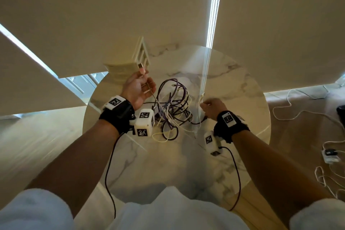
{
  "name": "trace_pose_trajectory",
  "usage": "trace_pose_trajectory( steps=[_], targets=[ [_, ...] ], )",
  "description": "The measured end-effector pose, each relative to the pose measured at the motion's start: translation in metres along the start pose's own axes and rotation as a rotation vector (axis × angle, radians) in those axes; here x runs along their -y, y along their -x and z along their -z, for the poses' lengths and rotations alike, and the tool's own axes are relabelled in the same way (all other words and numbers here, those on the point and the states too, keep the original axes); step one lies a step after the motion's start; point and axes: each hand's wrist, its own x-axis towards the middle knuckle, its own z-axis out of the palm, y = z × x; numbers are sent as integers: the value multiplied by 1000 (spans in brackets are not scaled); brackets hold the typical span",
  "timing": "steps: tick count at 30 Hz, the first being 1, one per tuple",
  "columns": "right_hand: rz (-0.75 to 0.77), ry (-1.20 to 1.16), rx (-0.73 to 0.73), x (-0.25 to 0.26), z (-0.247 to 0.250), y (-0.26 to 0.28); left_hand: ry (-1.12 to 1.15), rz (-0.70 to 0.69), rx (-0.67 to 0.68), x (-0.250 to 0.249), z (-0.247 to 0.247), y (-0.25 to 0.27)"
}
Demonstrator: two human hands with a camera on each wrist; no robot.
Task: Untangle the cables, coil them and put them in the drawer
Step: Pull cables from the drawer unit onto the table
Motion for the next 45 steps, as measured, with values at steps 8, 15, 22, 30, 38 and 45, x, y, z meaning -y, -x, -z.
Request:
trace_pose_trajectory(
  steps=[8,15,22,30,38,45],
  targets=[
    [-73,342,120,-17,-34,-15,-58,26,49,-5,28,17],
    [145,-372,-192,40,-5,7,-16,62,14,-16,44,26],
    [554,-183,91,110,-9,71,75,92,83,0,39,25],
    [395,-208,124,113,-48,74,214,60,98,7,55,31],
    [394,-73,293,132,-59,77,-32,-24,73,4,68,30],
    [526,-167,83,167,-56,76,-275,-101,102,11,75,31]
  ],
)
